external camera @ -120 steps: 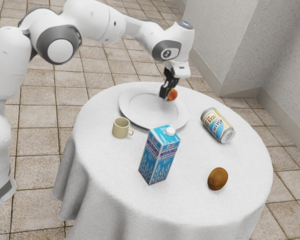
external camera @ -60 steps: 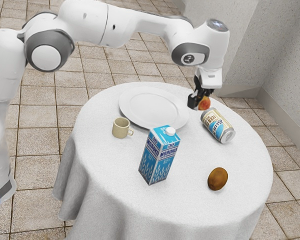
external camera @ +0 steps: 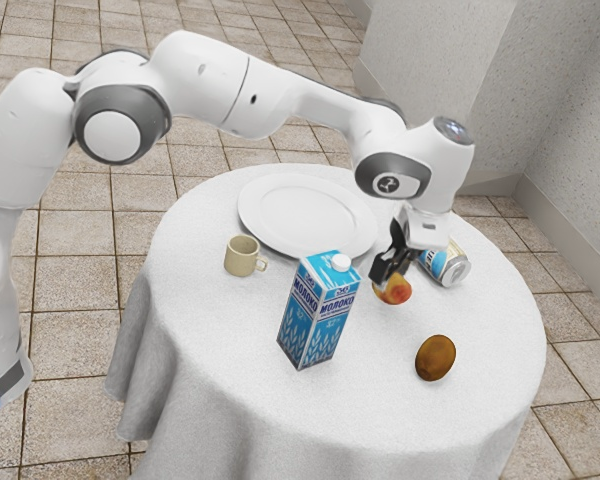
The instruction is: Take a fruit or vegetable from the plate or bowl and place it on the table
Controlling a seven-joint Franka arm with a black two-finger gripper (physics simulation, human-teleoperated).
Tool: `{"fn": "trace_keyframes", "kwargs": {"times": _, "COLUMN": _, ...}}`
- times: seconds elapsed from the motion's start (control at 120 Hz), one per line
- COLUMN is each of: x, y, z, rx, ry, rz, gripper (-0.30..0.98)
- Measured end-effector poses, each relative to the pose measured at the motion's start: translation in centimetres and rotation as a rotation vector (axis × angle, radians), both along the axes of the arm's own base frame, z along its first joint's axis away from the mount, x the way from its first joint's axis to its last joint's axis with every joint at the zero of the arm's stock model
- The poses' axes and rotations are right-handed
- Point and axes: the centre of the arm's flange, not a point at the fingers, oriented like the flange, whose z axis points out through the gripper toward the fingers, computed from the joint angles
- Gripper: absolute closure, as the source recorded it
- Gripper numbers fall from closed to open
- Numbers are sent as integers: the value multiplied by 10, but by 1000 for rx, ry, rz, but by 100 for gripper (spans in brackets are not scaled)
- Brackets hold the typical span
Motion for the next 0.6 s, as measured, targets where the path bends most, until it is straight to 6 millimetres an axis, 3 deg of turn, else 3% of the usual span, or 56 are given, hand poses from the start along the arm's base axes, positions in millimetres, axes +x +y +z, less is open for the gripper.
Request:
{"fn": "trace_keyframes", "kwargs": {"times": 0.125, "x": 0, "y": 1, "z": 0, "rx": -2, "ry": 2, "rz": 17, "gripper": 10}}
{"fn": "trace_keyframes", "kwargs": {"times": 0.183, "x": -2, "y": 4, "z": 14, "rx": 0, "ry": -20, "rz": 27, "gripper": 7}}
{"fn": "trace_keyframes", "kwargs": {"times": 0.233, "x": -9, "y": 19, "z": 50, "rx": 5, "ry": -73, "rz": 59, "gripper": 5}}
{"fn": "trace_keyframes", "kwargs": {"times": 0.342, "x": -48, "y": 76, "z": 161, "rx": 51, "ry": -223, "rz": 200, "gripper": 2}}
{"fn": "trace_keyframes", "kwargs": {"times": 0.392, "x": -63, "y": 101, "z": 187, "rx": 71, "ry": -250, "rz": 277, "gripper": 2}}
{"fn": "trace_keyframes", "kwargs": {"times": 0.483, "x": -75, "y": 135, "z": 199, "rx": 91, "ry": -249, "rz": 405, "gripper": 1}}
{"fn": "trace_keyframes", "kwargs": {"times": 0.6, "x": -80, "y": 125, "z": 203, "rx": 104, "ry": -242, "rz": 473, "gripper": 0}}
